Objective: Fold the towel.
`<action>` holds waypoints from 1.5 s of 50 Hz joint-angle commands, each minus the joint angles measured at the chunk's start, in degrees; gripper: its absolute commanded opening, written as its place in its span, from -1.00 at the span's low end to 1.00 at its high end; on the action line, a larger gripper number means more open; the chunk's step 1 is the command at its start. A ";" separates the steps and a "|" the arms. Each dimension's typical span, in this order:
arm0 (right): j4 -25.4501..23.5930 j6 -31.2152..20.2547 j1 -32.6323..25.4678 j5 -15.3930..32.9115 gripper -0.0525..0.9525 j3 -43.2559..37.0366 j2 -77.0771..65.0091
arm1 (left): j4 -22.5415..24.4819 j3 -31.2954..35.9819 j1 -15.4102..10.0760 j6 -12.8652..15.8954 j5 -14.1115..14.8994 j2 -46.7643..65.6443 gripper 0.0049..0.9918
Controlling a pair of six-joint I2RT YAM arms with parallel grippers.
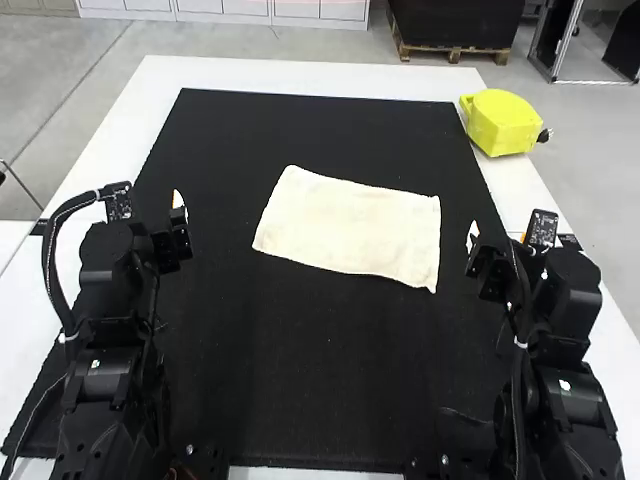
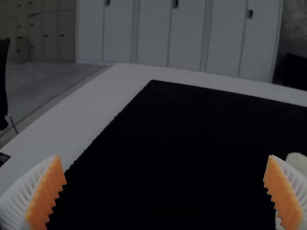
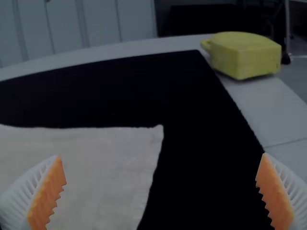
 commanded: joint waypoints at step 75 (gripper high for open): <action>10.36 -1.68 -3.22 -0.18 0.93 23.63 18.03 | 10.41 26.05 -0.98 -7.48 10.00 25.52 0.95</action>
